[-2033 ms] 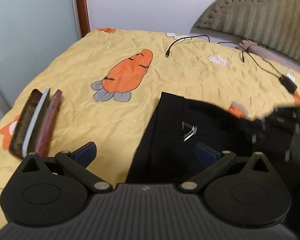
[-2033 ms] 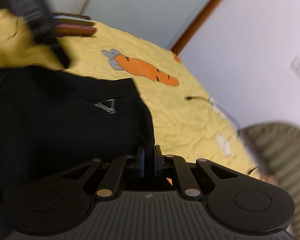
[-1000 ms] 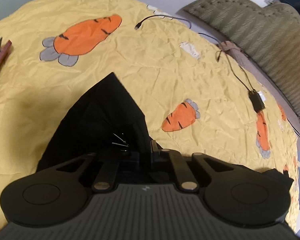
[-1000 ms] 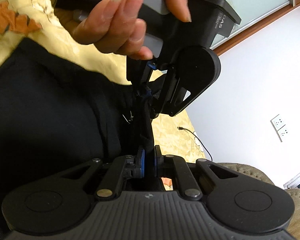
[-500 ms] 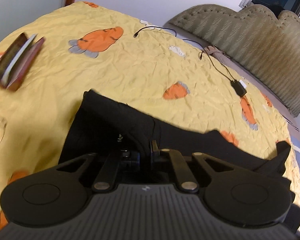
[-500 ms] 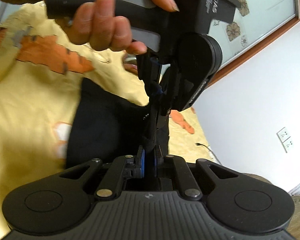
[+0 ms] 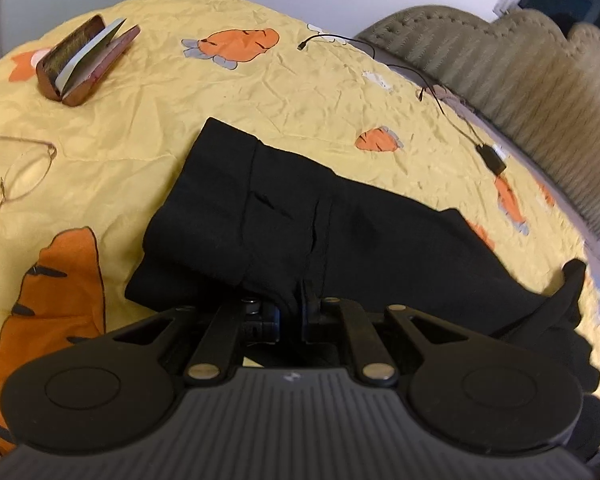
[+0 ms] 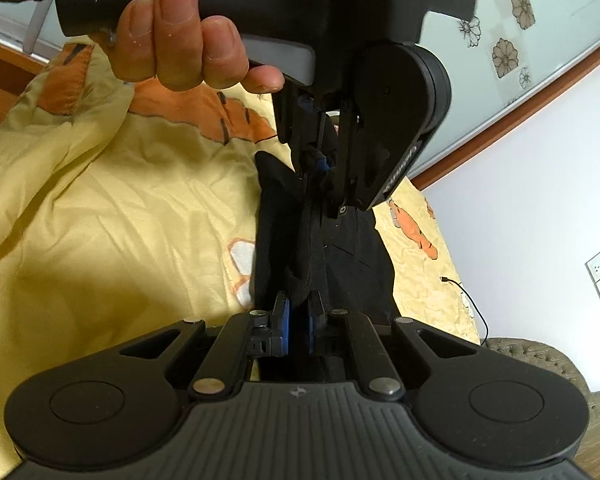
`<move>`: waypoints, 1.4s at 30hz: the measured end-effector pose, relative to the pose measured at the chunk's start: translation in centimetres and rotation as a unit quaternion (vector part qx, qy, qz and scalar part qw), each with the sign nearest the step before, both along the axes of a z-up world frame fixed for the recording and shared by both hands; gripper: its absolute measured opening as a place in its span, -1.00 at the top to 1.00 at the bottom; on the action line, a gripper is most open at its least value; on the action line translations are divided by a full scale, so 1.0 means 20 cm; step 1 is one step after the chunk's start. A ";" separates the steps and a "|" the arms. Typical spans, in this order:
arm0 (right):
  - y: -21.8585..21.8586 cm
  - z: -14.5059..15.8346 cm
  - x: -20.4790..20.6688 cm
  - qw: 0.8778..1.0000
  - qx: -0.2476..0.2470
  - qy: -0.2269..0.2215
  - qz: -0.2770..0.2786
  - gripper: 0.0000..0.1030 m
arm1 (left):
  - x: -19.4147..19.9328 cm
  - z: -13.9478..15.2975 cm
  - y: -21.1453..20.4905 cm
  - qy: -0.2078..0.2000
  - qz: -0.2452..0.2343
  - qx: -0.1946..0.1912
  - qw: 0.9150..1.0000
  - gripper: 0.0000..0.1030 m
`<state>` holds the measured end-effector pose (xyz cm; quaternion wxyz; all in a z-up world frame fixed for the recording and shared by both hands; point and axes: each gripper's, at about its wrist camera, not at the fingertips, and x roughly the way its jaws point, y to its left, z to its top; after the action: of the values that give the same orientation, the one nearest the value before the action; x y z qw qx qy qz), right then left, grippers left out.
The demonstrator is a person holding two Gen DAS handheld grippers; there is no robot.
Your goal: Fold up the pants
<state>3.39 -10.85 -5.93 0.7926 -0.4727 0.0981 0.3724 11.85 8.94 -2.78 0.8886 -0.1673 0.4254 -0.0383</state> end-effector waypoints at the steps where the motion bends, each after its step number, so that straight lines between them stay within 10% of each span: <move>1: 0.05 -0.04 0.01 1.000 -0.002 -0.001 -0.001 0.84 | 0.00 0.00 -0.02 -0.007 -0.003 0.017 1.000 0.68; 7: 0.09 -0.11 -0.02 1.000 -0.004 -0.007 -0.017 0.80 | -0.06 0.03 -0.04 -0.041 0.026 0.156 0.987 -0.32; 16: -0.47 0.13 -0.12 0.968 0.181 0.076 -0.158 0.75 | -0.16 0.23 -0.18 -0.127 0.004 0.255 0.959 -0.87; 23: -1.22 0.18 0.09 0.849 0.308 0.130 -0.410 0.75 | -0.12 0.16 -0.66 -0.122 -0.158 0.175 0.964 -0.96; 27: -1.64 0.20 0.26 0.748 0.380 0.123 -0.530 0.74 | -0.12 0.05 -0.90 -0.127 -0.216 0.184 0.950 -0.95; 30: -1.89 0.22 0.40 0.696 0.407 0.126 -0.578 0.74 | -0.13 -0.02 -1.03 -0.128 -0.250 0.201 0.939 -0.96; 35: -2.21 0.27 0.68 0.605 0.416 0.127 -0.667 0.02 | -0.09 -0.12 -1.10 -0.112 -0.264 0.201 0.937 -0.96; 36: -2.26 0.28 0.74 0.594 0.417 0.131 -0.675 -0.23 | -0.08 -0.12 -1.09 -0.111 -0.266 0.198 0.937 -0.96; 42: -2.38 0.22 0.99 0.571 0.371 0.133 -0.720 -0.26 | -0.08 -0.14 -1.10 -0.114 -0.271 0.198 0.935 -0.96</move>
<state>23.26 -58.36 -1.46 0.8832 0.1441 0.3637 -0.2586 10.24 -13.11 -5.57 0.9021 0.1394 0.3493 -0.2118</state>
